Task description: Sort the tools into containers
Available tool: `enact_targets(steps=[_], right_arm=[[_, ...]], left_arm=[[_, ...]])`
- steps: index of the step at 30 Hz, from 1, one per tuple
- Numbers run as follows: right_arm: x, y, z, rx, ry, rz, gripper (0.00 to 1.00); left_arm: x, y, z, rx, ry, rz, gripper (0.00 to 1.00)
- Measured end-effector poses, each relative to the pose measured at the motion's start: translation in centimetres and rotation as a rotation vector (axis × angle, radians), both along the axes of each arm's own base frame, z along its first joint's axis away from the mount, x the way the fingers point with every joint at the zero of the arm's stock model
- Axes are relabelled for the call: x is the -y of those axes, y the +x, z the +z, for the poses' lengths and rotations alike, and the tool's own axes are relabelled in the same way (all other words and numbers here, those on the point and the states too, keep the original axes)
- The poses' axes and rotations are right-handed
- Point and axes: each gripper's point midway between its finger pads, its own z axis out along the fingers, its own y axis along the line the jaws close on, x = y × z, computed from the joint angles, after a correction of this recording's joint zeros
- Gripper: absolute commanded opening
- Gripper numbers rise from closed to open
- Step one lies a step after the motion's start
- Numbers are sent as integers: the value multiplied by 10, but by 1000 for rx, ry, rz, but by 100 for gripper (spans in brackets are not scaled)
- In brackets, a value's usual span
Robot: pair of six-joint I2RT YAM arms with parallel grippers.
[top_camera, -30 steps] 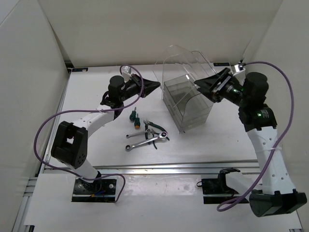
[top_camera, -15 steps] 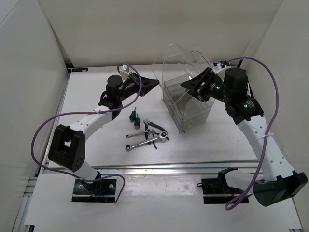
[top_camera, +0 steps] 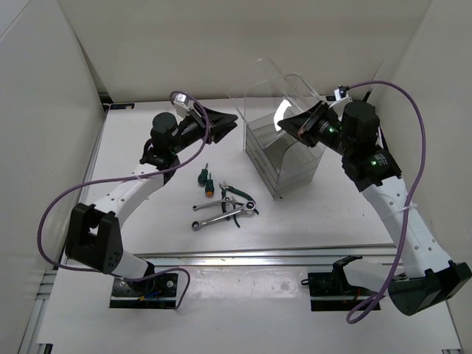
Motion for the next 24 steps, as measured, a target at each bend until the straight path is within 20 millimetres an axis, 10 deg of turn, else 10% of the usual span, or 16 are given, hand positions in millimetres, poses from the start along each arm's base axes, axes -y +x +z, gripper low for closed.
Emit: enact_targets(steps=[3,12,24], right_arm=[[3,3,11,3,45,-29,2],[13,11,34,-30,183,-93,0],[20,21,56,-98,276,-122,0]], left_arm=[[-11,-11,13,61,38,-4,81],[-50,-28,33,376,478,47,91],[-59,-90,-112,608,1064,-295,88]])
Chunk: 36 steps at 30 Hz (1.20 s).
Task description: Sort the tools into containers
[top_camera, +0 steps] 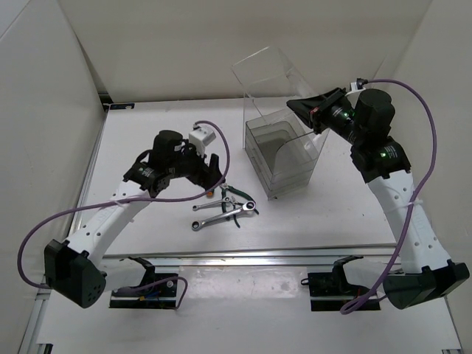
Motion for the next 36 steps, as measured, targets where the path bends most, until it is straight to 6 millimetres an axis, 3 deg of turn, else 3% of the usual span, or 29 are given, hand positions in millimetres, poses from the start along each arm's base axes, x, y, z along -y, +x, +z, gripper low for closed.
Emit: enact_targets(steps=[7,12,16,29,36], right_arm=[[9,4,2,-25,9,6,0],[15,4,1,-35,12,9,0],[19,5,1,-40,19,10,0],[36,10,8,-66,78,-6,0],[54,24,21,-51,241,-46,9]], left_arm=[[-3,-26,-71,-26,184,-71,76],[5,-56,-120,23,344,-80,76],[-2,-70,-149,76,490,-57,76],[-25,-47,-180,203,740,139,61],[-22,-40,-170,242,743,180,62]])
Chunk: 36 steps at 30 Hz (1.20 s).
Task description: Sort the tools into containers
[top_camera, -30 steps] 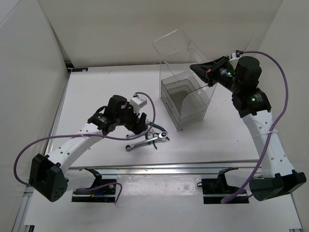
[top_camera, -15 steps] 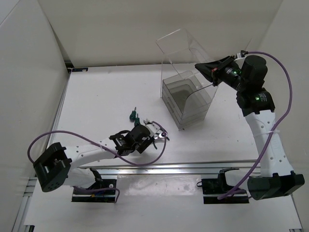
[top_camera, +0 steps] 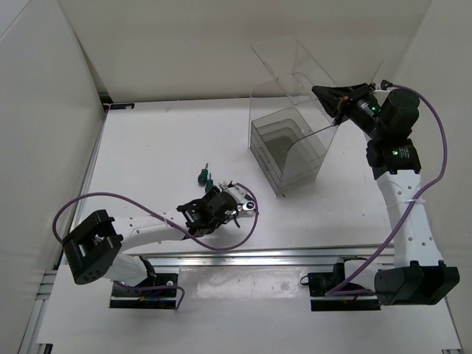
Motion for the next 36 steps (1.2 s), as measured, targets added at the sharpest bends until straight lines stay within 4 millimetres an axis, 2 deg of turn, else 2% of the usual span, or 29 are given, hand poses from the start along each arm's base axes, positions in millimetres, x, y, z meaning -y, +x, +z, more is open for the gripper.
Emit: enact_targets(steps=[3,8,16,20,23,29,36], right_arm=[[10,7,9,18,97,-35,30],[31,18,25,58,236,-93,50],[73,28,48,159,361,-197,61],[86,28,59,214,377,-221,64],[88,30,62,230,382,-220,68],[88,36,62,231,376,-204,69],[88,32,66,246,368,-188,69]], left_arm=[[6,7,12,30,-18,8,62],[13,14,26,59,-39,19,62],[9,11,25,56,-17,26,63],[8,9,25,61,-2,26,65],[6,8,26,68,9,33,67],[5,4,29,118,29,71,67],[-8,-9,6,148,145,148,58]])
